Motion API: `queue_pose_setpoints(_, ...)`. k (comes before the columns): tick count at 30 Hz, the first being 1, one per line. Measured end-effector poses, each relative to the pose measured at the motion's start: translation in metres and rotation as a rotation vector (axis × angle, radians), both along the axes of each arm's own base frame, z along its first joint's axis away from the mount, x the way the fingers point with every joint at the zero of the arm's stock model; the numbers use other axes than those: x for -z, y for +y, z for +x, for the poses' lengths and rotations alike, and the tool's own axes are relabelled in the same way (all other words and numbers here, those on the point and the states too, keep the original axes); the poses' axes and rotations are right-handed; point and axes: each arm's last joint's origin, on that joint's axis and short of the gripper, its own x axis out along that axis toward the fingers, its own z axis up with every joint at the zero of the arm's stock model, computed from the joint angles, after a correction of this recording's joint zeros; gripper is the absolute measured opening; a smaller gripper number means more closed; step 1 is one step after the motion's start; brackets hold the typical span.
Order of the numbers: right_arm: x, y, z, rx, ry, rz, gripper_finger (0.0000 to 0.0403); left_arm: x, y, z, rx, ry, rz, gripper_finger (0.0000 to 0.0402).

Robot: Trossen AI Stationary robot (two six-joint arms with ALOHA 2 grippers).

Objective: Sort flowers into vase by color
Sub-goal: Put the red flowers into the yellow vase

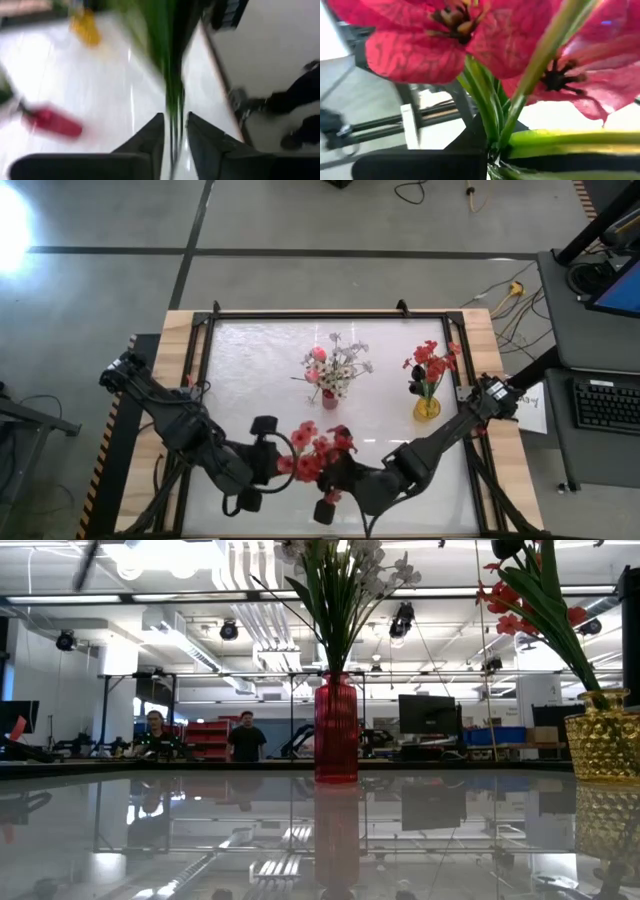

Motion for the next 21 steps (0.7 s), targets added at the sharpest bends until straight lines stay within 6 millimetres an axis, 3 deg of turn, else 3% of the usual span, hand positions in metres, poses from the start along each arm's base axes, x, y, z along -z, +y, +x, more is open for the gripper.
queue_pose_setpoints(4,-0.004,0.018,-0.026,0.133,-0.003,-0.074,0.0011,0.002,0.007,-0.018,-0.082,0.158,0.024,0.0108)
queue_pose_setpoints(9,-0.01,0.033,-0.085,0.276,0.028,-0.162,0.001,0.004,0.008,-0.042,-0.156,0.219,0.04,0.0136)
queue_pose_setpoints(16,-0.008,0.02,-0.165,0.279,0.107,-0.225,0.001,0.002,0.005,-0.043,-0.204,0.137,0.059,0.0138)
queue_pose_setpoints(21,-0.011,0.006,-0.195,0.215,0.288,-0.232,0.0009,0.001,0.007,-0.04,-0.236,0.096,0.06,0.0133)
